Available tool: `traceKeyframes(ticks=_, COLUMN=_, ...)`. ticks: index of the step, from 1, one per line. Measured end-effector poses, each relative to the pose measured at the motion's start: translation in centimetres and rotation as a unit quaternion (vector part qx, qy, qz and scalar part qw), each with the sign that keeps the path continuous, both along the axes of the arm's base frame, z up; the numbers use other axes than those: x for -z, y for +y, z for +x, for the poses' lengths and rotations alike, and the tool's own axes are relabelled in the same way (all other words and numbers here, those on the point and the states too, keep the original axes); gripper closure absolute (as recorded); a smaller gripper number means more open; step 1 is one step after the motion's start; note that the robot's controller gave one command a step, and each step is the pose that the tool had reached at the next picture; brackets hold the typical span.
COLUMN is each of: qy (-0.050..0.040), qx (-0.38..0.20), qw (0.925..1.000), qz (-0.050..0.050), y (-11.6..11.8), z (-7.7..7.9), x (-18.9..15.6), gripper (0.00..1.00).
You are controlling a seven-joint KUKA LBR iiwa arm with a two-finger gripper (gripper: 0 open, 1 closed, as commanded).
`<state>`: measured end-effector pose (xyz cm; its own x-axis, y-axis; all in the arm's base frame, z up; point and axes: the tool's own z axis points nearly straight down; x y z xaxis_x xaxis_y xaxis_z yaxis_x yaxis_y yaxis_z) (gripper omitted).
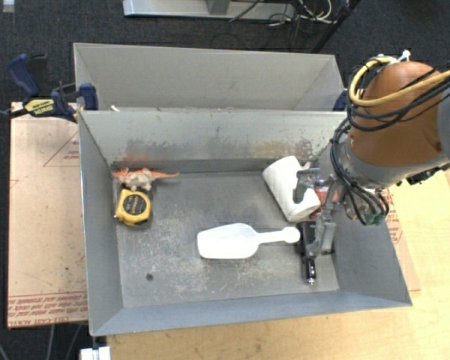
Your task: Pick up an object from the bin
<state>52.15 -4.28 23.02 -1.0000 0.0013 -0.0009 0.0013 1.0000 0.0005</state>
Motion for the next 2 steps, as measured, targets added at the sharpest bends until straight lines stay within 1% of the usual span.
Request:
traceKeyframes(ticks=1, qy=-0.0024, qx=-0.024, qw=0.9997, qz=-0.001, y=0.6, z=0.1, x=1.0, gripper=0.0)
traceKeyframes(ticks=2, qy=-0.0005, qx=-0.234, qw=0.9721, qz=0.001, y=5.4, z=1.6, x=8.3, gripper=1.0)
